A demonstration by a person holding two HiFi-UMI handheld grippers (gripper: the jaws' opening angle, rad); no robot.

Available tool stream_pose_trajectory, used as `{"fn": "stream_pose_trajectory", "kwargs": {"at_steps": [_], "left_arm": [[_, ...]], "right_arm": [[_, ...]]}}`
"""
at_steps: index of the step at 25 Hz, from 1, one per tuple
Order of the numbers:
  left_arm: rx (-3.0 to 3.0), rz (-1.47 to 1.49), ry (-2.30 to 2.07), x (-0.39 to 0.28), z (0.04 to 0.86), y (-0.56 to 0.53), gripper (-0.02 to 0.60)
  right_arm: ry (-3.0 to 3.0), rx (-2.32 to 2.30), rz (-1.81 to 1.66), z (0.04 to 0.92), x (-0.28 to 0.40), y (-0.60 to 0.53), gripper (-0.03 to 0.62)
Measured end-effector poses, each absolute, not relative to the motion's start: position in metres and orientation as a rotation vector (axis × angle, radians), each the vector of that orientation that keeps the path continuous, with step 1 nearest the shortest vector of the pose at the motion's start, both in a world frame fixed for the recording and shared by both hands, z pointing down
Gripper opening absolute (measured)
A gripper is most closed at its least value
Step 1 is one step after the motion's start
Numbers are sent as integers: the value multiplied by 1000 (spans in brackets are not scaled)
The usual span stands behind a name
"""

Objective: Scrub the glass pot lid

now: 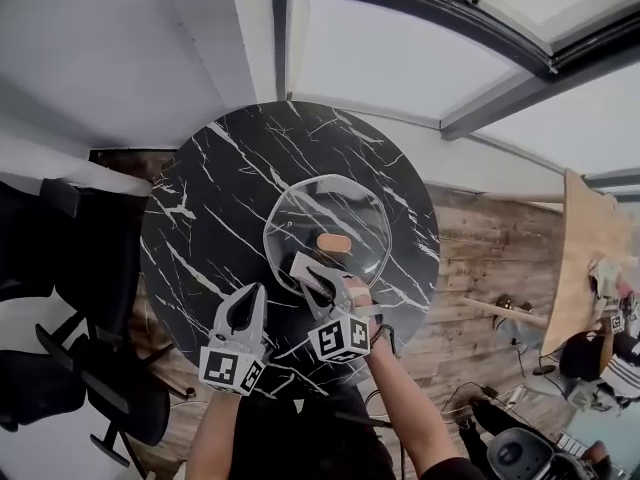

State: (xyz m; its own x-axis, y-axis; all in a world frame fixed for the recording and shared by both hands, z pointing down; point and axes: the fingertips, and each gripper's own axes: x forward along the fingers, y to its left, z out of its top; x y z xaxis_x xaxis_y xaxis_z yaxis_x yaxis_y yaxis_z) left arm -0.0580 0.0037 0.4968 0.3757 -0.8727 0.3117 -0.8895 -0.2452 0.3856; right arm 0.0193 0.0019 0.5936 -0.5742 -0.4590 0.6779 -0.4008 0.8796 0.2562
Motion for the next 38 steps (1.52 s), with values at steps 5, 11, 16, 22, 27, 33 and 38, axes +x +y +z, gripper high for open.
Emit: {"fn": "stream_pose_trajectory", "kwargs": {"at_steps": [5,11,16,22,27,33,38], "left_arm": [[2184,42,-1504,-51,480,6,3],[2212,67,-1500,-33,455,13,3],[2272,41,-1518,-20,408,6,3],[2314,52,-1582,-16,350,8,3],[2397,10,-1603,-19,305,28,3],[2406,20,-1601,-17,298,51,3],[2398,34,-1553,-9,311,63,3]], "right_arm": [[-2286,722,181,583,33,15,80],[-2364,996,462,535,54,7,80],[-2447,1219,475,466,71,-14,80],[-2535,1436,366,375,97,-13,80],[-2566,1557,269,321,117,7,80],[-2583,1567,320,321,119,37,80],[-2584,1535,440,335,109,55,77]]}}
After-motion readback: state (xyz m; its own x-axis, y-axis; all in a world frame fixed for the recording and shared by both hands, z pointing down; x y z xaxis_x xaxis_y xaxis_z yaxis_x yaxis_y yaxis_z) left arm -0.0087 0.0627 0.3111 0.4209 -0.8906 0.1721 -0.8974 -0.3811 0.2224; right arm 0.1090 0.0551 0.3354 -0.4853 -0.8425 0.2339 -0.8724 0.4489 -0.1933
